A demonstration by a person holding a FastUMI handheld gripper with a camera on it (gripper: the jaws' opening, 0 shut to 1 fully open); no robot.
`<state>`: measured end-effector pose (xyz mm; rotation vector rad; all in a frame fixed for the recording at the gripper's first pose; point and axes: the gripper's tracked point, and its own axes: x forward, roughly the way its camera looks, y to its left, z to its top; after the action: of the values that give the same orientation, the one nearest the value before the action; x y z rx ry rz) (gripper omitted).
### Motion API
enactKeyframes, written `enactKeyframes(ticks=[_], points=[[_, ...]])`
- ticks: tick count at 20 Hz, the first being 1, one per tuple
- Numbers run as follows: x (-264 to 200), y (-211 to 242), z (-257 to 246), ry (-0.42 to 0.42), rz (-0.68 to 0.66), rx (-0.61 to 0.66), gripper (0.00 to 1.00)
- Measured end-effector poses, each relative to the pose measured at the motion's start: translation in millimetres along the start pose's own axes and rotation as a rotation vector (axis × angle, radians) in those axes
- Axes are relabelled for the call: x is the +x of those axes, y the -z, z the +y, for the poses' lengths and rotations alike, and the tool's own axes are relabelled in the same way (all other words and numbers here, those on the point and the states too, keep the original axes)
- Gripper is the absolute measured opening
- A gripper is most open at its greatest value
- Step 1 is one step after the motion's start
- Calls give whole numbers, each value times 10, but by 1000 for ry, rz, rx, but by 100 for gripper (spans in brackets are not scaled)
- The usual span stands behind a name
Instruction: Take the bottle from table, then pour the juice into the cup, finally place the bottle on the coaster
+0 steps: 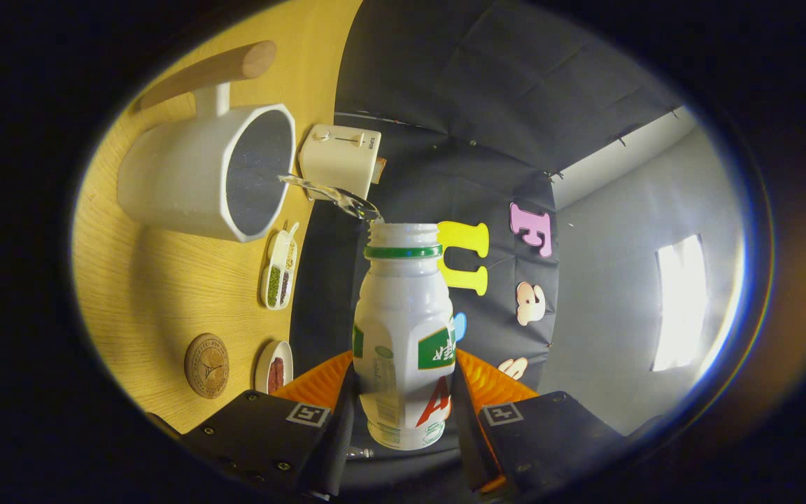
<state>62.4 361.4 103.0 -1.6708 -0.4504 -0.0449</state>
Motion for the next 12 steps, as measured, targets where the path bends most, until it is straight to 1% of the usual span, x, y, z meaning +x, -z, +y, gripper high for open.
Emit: enactKeyframes(ticks=[12], points=[[17, 12, -55, 20, -2, -39, 65]])
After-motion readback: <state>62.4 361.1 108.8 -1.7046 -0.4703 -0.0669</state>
